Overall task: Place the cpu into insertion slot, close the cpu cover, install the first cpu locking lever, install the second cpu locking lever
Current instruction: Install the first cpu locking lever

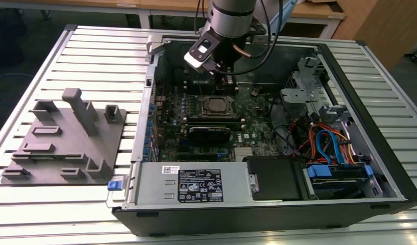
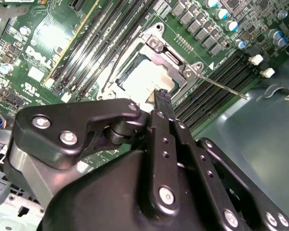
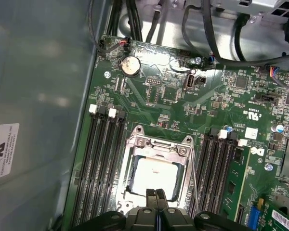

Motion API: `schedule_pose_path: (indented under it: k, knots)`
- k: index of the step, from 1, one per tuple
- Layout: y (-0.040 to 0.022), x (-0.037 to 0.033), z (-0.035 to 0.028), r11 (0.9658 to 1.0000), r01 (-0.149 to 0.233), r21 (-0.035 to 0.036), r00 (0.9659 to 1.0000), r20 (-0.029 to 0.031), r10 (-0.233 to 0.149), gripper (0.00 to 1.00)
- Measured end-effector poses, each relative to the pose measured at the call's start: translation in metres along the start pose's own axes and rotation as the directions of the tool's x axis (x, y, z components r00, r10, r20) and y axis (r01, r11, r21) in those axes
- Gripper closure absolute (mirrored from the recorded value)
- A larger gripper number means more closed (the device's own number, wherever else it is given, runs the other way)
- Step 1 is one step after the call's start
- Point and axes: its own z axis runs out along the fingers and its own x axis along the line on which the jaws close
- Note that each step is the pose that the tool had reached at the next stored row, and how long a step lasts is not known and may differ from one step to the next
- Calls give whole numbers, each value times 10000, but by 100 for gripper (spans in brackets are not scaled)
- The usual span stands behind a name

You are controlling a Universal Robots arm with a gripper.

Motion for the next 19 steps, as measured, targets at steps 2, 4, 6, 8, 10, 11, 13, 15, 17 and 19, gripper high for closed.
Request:
schedule_pose_path:
  k: [2,4,6,8,10,11,13,15,17,19]
  knots:
    - [0,0,0,10000,26,0,10000,0,-26,90]
    - [0,0,0,9999,157,3,9999,2,-157,90]
    - [-1,0,-1,9993,370,8,9993,5,-370,90]
    - [0,0,-1,9981,621,11,9981,6,-621,90]
    - [0,0,-1,9967,816,14,9967,8,-816,90]
    - [0,0,-1,9961,885,15,9961,9,-885,90]
    - [0,0,-1,9956,934,17,9956,9,-934,90]
    - [0,0,-1,9956,936,17,9956,9,-936,90]
    - [0,0,-1,9956,936,17,9956,9,-936,90]
    - [0,0,0,9956,936,16,9956,8,-936,90]
